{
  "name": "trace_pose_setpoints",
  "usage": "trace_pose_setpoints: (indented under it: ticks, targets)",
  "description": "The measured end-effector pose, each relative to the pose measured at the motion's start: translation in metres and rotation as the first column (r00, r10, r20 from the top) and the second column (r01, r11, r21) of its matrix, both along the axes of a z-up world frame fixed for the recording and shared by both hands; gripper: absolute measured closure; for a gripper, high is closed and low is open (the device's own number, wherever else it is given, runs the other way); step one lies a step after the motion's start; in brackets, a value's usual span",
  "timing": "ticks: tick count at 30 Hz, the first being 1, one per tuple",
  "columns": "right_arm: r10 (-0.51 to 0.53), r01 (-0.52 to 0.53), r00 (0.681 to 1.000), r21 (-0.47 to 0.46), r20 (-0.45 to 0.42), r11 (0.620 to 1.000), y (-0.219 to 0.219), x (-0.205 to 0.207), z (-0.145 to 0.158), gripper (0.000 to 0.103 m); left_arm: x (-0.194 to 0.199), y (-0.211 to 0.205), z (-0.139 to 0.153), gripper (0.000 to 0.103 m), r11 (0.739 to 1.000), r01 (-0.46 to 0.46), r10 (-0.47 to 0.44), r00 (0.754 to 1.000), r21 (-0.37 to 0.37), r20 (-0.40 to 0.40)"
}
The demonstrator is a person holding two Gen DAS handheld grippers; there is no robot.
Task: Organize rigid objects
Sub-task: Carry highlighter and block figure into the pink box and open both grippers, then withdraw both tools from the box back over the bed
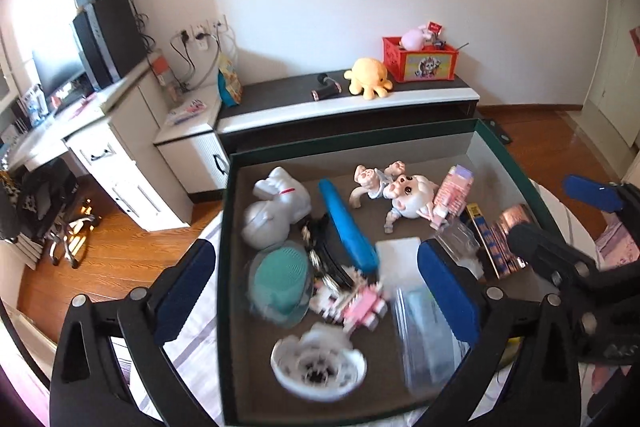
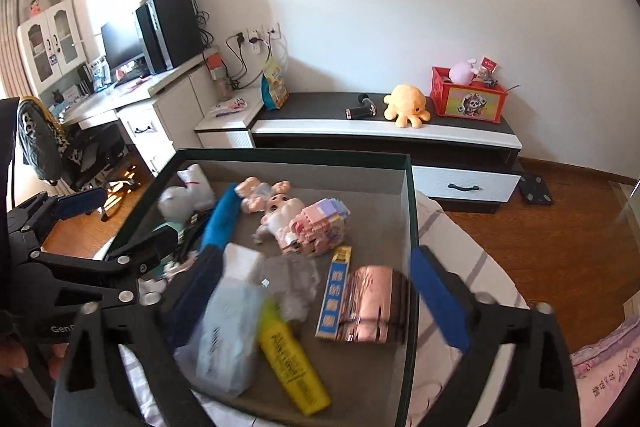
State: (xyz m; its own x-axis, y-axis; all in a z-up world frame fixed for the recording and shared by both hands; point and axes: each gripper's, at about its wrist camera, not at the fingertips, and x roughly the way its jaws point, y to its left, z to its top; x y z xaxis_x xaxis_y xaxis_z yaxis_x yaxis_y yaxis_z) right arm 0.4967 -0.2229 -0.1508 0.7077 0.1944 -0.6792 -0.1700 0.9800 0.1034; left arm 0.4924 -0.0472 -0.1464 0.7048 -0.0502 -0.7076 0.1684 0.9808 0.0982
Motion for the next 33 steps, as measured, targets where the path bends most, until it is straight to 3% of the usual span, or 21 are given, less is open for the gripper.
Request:
trace_pose_setpoints:
  ticks: [8,18,28,33]
  targets:
    - [-0.012,0.016,0.997,-0.048,0.075,0.999,0.013,-0.088,0.027,0.000,-0.096,0.021,0.033,0.000,0.996,-0.016,0.025,0.994,-0.083,0.103]
    - [-0.036,0.039,0.980,-0.013,0.195,0.999,0.025,-0.223,0.053,0.000,-0.241,0.038,0.060,0.000,0.995,-0.043,0.065,0.965,-0.088,0.255]
    - [-0.008,0.013,0.949,-0.012,0.315,1.000,0.039,-0.334,0.083,0.000,-0.366,0.058,0.086,0.000,0.986,-0.089,0.139,0.912,-0.144,0.386]
    - [-0.011,0.024,0.920,-0.027,0.392,0.999,0.043,-0.376,0.097,0.000,-0.413,0.059,0.105,0.000,0.986,-0.116,0.160,0.861,-0.120,0.484]
